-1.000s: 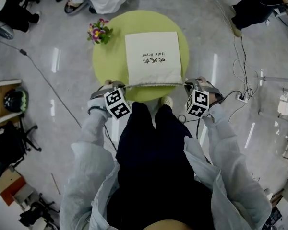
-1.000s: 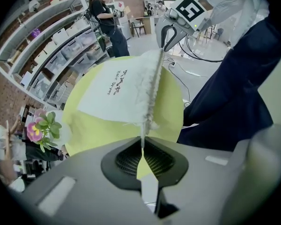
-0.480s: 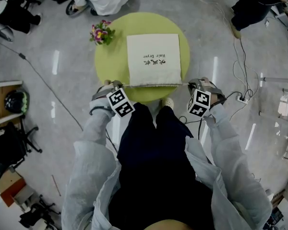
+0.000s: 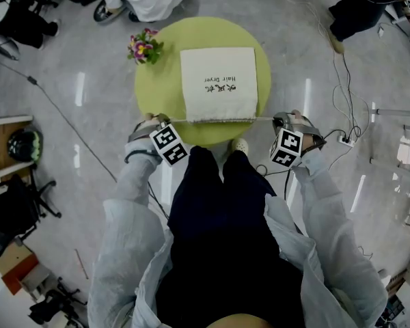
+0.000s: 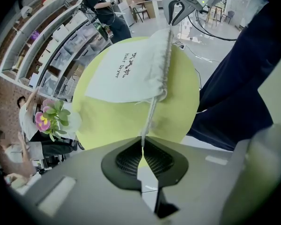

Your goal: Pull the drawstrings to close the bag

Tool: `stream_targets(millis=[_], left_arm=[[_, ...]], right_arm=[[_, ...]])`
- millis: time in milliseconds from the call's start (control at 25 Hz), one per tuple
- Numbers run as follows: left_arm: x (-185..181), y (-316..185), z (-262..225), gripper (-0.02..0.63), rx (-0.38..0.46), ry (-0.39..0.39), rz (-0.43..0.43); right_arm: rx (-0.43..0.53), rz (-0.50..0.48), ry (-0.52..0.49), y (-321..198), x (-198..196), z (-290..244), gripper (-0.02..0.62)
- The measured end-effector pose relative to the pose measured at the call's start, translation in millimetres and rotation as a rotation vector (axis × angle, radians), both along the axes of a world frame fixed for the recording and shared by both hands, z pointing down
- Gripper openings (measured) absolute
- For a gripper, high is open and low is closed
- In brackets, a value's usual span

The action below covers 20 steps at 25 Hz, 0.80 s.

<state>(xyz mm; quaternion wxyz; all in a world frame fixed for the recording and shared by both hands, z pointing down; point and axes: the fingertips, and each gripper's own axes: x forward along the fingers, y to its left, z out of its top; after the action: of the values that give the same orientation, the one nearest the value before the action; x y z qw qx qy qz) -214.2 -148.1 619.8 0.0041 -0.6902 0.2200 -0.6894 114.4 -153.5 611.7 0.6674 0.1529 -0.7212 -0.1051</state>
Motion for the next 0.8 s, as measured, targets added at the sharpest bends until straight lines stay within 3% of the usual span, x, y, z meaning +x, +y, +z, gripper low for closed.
stream_targets(millis=[800], left_arm=[[-37.2,1.1,-2.7,0.029,0.001,-0.044,-0.023]], right_arm=[[0.082,-0.049,0.063,-14.4,35.5,-18.0,0.017]])
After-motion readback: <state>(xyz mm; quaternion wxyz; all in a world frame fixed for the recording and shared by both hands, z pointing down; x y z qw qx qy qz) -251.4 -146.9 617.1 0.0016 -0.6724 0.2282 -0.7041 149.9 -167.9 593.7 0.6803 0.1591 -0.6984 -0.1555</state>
